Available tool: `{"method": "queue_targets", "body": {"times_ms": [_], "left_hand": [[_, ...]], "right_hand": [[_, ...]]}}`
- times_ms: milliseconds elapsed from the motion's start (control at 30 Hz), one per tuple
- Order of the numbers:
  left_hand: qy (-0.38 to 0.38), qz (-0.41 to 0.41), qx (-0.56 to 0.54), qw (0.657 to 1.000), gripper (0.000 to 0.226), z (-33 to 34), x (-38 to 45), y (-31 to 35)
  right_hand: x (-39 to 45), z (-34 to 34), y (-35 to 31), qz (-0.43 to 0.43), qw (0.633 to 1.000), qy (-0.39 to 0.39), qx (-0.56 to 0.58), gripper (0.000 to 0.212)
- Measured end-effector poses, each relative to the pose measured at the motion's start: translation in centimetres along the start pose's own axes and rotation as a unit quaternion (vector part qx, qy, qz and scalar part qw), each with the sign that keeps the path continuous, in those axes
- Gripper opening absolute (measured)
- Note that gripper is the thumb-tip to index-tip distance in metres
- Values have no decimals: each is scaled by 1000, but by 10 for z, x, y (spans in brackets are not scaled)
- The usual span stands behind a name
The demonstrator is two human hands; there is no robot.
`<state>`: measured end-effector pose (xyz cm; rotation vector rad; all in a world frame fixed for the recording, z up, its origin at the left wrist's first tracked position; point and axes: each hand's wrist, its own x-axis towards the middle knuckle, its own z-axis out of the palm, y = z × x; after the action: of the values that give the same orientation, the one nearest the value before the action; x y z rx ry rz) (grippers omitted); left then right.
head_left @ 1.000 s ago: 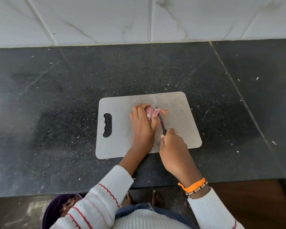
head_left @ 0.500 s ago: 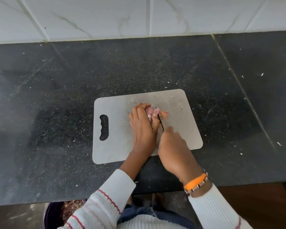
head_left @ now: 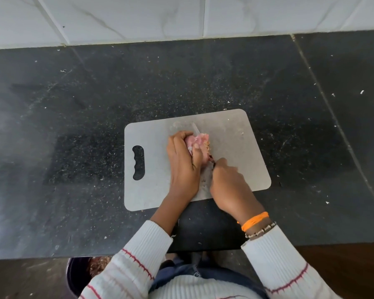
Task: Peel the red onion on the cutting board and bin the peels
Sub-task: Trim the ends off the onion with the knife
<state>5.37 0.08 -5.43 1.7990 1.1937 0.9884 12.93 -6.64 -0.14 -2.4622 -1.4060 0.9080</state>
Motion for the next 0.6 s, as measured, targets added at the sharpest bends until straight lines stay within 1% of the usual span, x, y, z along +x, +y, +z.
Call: {"method": "queue_targets", "body": {"times_ms": [100,167,233,300,333,400,467,533,600], "left_hand": [[-33,2,11,999,52,0,-5,1],[-55,-4,-19,998,47,-2,-8,1],[-69,-10,-56,996,37,-6,-8,2],[-85,-35,-85,992,34,-12,-5,3],[-97,-55,-98,989,35,-16,-3,4],[-149,-95,-107,978,39,-27,4,6],[-199,-128,-109,966,48,-36,8,8],[-192,-144,-122,963,57,-38,7,9],[-144,-114,-113,977,62,-35,4,10]], "right_hand": [[2,-3,8,1,1000,29,6,16],[-3,-7,12,-4,999,46,28,9],[-10,-9,15,-19,997,54,55,9],[-15,-8,17,-36,995,59,67,11],[-17,-8,17,-42,995,60,69,11],[-19,-6,18,-48,995,53,74,11],[-20,-3,18,-48,994,44,83,10],[-20,-3,19,-49,994,42,89,10],[-21,-4,18,-51,993,52,94,10]]}}
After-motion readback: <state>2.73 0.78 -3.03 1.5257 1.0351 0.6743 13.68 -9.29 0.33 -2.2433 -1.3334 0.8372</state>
